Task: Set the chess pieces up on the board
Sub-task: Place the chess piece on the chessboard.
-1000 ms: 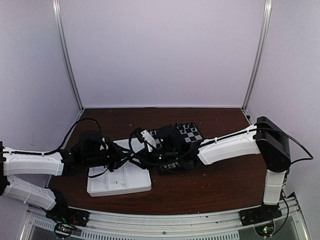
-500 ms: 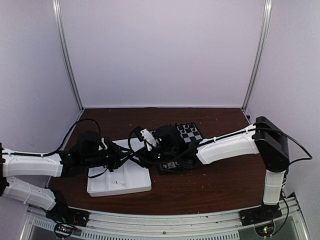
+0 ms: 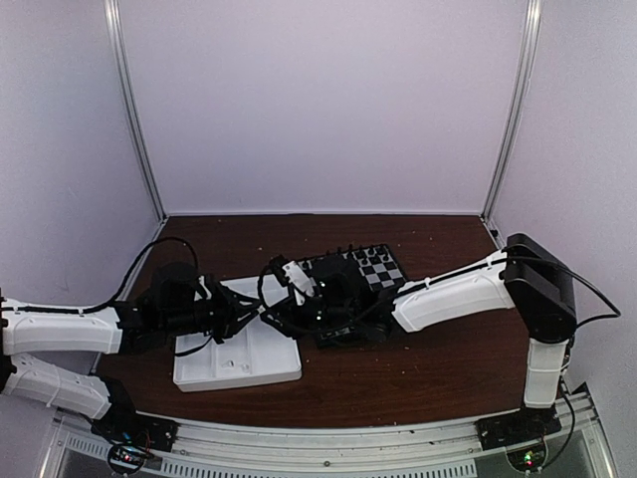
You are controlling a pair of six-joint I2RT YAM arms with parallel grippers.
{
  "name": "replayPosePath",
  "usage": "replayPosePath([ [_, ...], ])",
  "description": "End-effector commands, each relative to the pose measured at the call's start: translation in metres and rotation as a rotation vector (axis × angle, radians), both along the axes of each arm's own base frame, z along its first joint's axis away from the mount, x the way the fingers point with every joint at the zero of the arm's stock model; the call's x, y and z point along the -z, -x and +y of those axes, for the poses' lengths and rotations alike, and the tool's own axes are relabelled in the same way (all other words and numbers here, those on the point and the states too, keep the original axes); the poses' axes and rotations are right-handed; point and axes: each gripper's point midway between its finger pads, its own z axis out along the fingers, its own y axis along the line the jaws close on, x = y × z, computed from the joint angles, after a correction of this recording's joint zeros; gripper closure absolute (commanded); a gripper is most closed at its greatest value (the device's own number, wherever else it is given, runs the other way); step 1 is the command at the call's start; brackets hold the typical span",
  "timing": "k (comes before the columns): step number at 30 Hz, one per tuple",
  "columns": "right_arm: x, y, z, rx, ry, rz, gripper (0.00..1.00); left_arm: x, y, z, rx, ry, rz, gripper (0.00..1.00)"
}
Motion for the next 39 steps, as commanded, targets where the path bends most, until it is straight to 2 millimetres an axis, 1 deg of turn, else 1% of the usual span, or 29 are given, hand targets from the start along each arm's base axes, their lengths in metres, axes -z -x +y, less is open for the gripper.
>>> replayPosePath([
  [1,-0.029,0.004,0.001,-0.015,-0.064,-0.045,0.71,-0.004,0.000,0.001,-0.002,0.008,-0.025,0.88],
  [7,-0.031,0.003,0.003,-0.016,-0.066,-0.047,0.71,-0.003,0.000,0.000,0.000,0.006,-0.020,0.88],
  [17,-0.031,0.002,0.002,-0.012,-0.065,-0.052,0.76,0.001,0.001,-0.001,0.007,0.003,-0.010,0.88],
  [29,-0.034,0.002,0.002,-0.011,-0.069,-0.060,0.77,0.007,0.001,-0.005,0.021,0.003,0.006,0.88],
  [37,-0.034,0.002,0.001,-0.011,-0.064,-0.063,0.90,0.008,0.002,-0.005,0.022,-0.004,0.007,0.88],
  [39,-0.033,0.002,0.000,-0.008,-0.059,-0.064,0.93,0.011,0.002,0.001,0.008,-0.031,0.015,0.84],
])
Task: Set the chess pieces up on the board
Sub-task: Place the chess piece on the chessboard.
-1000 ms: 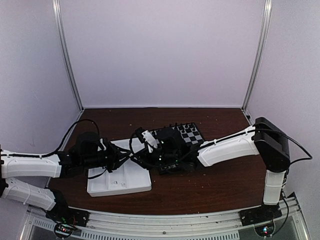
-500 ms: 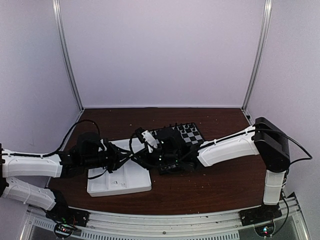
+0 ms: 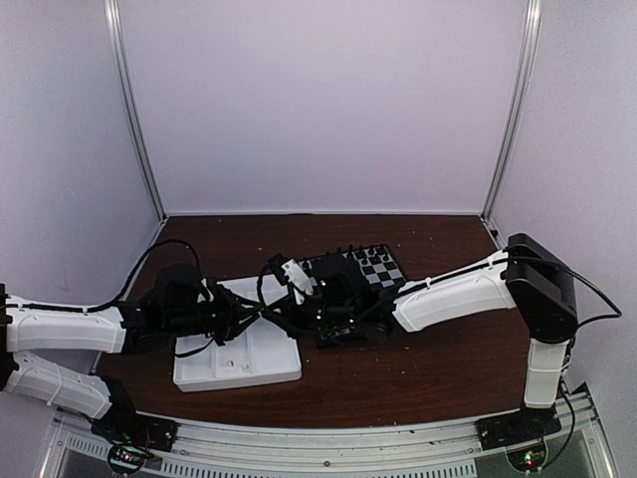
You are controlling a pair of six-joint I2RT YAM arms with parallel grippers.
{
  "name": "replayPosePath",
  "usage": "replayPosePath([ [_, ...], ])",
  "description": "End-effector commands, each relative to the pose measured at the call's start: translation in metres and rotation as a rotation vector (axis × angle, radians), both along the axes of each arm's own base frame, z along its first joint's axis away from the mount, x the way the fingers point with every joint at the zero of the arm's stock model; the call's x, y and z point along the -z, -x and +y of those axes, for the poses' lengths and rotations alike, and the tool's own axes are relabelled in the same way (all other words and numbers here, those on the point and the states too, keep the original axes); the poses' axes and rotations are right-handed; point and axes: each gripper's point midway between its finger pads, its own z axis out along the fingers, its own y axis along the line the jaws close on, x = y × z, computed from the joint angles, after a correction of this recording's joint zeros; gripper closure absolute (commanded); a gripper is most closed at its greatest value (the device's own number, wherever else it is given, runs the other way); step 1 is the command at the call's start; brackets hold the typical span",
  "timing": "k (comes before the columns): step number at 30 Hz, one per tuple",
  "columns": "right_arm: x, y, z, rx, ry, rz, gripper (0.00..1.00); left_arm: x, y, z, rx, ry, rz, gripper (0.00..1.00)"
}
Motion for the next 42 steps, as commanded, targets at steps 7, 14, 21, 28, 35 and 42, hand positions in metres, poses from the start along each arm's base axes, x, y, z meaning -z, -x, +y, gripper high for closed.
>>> replayPosePath([
  [7,-0.017,0.001,-0.007,0.011,0.012,-0.032,0.95,-0.017,0.000,0.037,-0.099,-0.109,-0.095,0.65],
  [14,-0.019,-0.004,-0.034,0.063,0.122,-0.059,0.96,-0.057,0.011,0.102,-0.221,-0.258,-0.237,0.34],
  [21,-0.032,-0.021,-0.104,0.167,0.304,-0.042,0.96,-0.082,0.025,0.140,-0.222,-0.427,-0.375,0.34],
  [28,-0.030,-0.035,-0.189,0.270,0.585,0.012,0.97,-0.085,0.027,0.147,-0.193,-0.511,-0.401,0.34],
  [35,-0.022,-0.031,-0.249,0.294,0.695,0.193,0.97,-0.085,0.027,0.149,-0.173,-0.579,-0.398,0.34],
  [42,-0.008,-0.032,-0.279,0.297,0.809,0.331,1.00,-0.085,0.023,0.139,-0.114,-0.609,-0.405,0.34],
])
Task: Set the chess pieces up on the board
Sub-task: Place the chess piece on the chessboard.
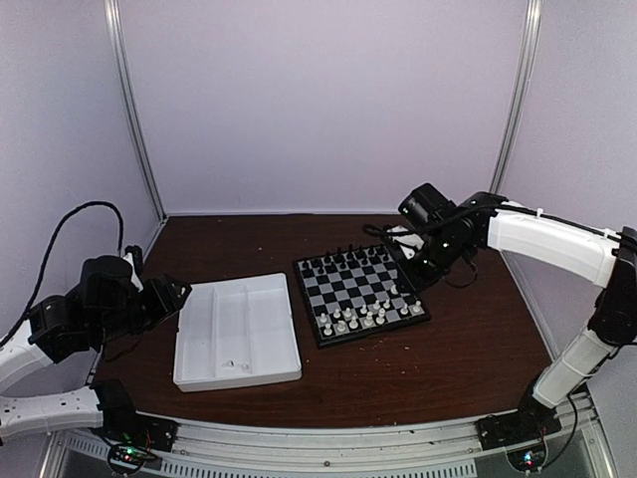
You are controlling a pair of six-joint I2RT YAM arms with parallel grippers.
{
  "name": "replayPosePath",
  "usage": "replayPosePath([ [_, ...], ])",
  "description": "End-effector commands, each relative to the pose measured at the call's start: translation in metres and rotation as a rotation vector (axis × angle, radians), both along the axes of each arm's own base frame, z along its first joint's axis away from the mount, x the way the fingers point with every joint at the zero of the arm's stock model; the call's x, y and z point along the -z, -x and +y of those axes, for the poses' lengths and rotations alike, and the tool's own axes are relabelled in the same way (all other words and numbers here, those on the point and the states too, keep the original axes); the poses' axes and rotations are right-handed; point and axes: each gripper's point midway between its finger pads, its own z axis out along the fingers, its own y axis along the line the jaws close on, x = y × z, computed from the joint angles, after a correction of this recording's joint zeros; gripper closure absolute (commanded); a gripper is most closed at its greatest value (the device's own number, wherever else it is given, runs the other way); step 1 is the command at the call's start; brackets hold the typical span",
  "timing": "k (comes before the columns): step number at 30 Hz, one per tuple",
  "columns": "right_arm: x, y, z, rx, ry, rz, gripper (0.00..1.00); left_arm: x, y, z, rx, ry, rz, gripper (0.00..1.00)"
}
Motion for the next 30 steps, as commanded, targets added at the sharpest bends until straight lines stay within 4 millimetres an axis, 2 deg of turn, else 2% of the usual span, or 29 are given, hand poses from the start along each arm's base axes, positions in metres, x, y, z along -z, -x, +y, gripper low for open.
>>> replayPosePath([
  [1,0.005,0.009,-0.017,-0.005,0.062,0.102,1.00,-0.013,-0.005,-0.007,0.043,-0.043,-0.027,0.34],
  [6,0.016,0.001,-0.017,-0.006,0.067,0.132,0.99,-0.014,-0.010,-0.021,0.111,-0.098,-0.012,0.33],
  [12,0.044,-0.009,-0.002,-0.013,0.058,0.200,0.98,-0.015,-0.013,-0.031,0.158,-0.137,-0.002,0.32],
  [16,0.061,-0.015,0.000,-0.005,0.087,0.234,0.95,-0.014,-0.013,-0.032,0.168,-0.148,-0.001,0.32],
  [23,0.077,-0.021,-0.007,0.009,0.151,0.242,0.96,-0.010,-0.014,-0.029,0.160,-0.162,0.004,0.32],
  [30,0.086,-0.028,-0.013,0.023,0.193,0.228,0.97,-0.008,-0.016,-0.031,0.163,-0.184,0.009,0.32],
])
